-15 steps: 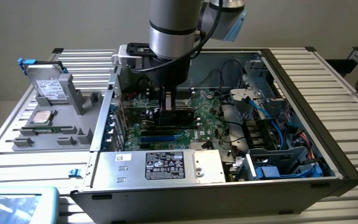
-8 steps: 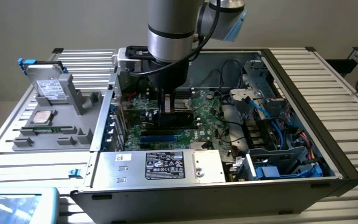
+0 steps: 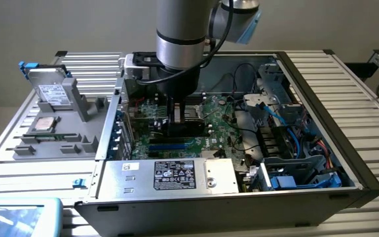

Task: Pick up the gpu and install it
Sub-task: 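Insert the gpu into the slot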

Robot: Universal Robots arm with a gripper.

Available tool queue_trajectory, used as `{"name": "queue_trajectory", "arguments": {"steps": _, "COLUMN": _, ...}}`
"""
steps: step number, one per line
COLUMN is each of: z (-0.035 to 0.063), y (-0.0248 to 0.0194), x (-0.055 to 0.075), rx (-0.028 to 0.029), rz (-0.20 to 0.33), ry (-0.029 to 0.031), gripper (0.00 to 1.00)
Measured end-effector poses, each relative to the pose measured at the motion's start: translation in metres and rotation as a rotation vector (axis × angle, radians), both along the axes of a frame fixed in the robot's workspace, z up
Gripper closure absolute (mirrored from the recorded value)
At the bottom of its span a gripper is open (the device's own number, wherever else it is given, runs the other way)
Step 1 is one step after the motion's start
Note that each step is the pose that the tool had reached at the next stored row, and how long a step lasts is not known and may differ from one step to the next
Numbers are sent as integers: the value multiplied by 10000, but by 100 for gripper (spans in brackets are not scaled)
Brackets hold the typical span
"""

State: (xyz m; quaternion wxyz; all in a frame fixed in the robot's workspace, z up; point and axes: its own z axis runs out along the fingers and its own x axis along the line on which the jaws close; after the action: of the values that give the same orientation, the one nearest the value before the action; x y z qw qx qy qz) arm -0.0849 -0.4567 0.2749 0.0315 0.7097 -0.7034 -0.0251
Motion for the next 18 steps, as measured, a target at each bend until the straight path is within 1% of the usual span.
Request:
{"name": "queue_trajectory", "arguments": {"steps": 13, "z": -77, "y": -26, "x": -16, "rx": -1, "rz": 1, "ry": 0, "gripper": 71}}
{"name": "queue_trajectory", "arguments": {"steps": 18, "z": -99, "y": -28, "x": -36, "rx": -1, "rz": -1, "ry": 1, "gripper": 71}}
